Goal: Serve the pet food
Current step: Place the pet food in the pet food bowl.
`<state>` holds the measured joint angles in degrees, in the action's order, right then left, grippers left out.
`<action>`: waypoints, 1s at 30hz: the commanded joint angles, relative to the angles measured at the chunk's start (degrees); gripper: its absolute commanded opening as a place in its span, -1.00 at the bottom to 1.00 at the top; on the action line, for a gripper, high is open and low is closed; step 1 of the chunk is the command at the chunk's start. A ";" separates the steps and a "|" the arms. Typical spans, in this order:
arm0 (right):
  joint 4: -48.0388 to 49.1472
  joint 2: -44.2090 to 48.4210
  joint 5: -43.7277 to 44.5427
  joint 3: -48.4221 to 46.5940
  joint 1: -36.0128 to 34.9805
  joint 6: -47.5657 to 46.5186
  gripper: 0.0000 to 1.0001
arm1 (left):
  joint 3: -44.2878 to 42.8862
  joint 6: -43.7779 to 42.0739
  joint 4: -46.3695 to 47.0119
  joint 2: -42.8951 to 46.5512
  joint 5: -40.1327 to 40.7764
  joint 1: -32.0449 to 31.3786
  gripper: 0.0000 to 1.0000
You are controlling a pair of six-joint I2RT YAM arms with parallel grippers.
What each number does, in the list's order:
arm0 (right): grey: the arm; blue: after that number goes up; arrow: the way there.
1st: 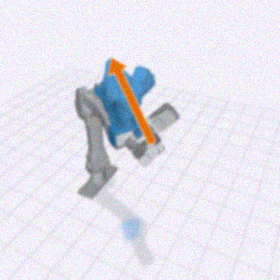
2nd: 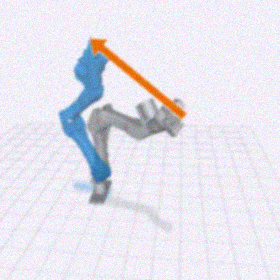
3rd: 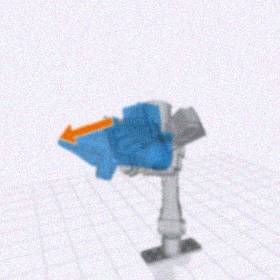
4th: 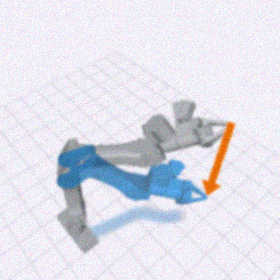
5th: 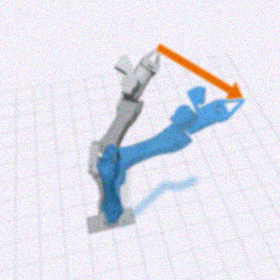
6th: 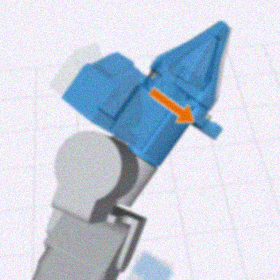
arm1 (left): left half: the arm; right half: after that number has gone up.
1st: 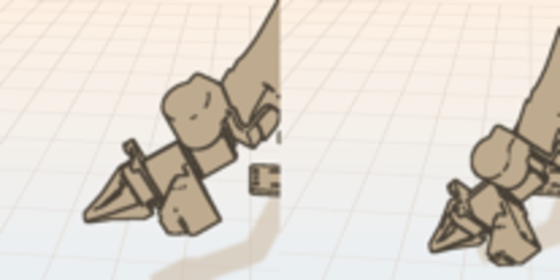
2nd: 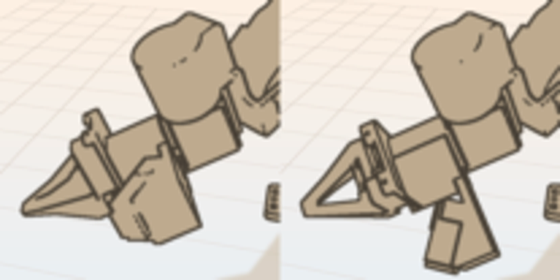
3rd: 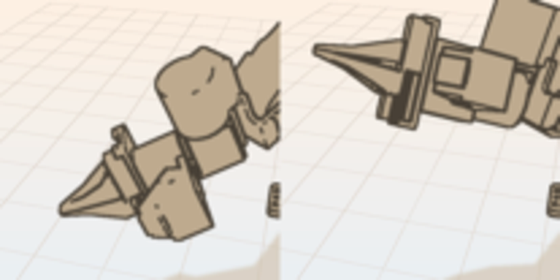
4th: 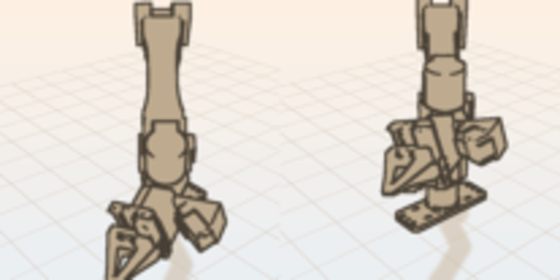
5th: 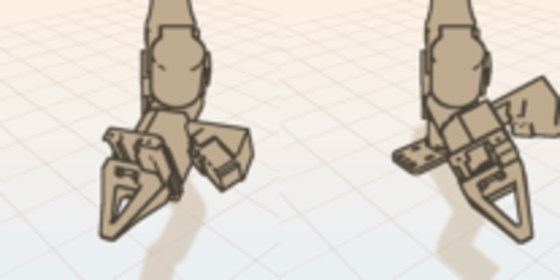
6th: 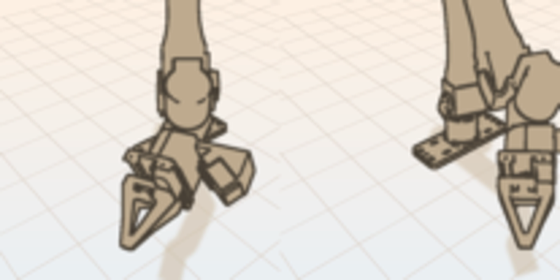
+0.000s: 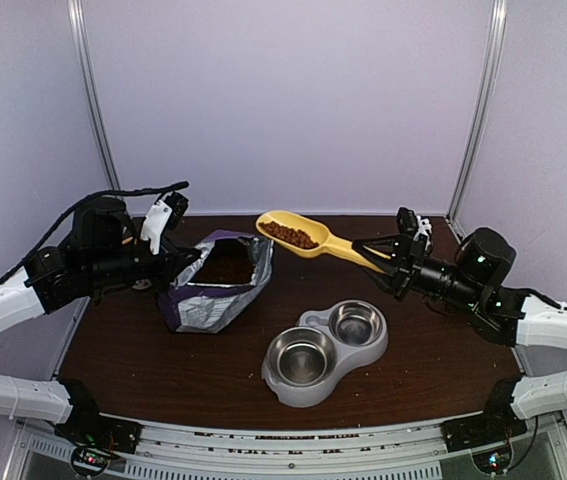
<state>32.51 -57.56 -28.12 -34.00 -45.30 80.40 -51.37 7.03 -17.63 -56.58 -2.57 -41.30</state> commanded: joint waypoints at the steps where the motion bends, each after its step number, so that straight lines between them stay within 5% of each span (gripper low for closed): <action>1: -1.04 5.24 3.52 3.26 1.27 0.61 -1.00 | -1.10 0.63 1.59 -0.11 1.19 0.34 -1.00; 14: -9.13 21.23 8.07 17.41 4.99 2.82 -1.00 | -1.18 0.56 1.37 -0.98 1.49 0.33 -1.00; 30: -30.83 45.65 15.31 29.70 6.45 5.65 -1.00 | -1.34 0.60 1.19 -1.82 1.22 0.34 -1.00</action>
<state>7.84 -15.20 -15.77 -4.49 -39.33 86.00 -51.40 7.05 -17.58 -57.39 -2.57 -41.30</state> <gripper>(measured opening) 0.201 0.005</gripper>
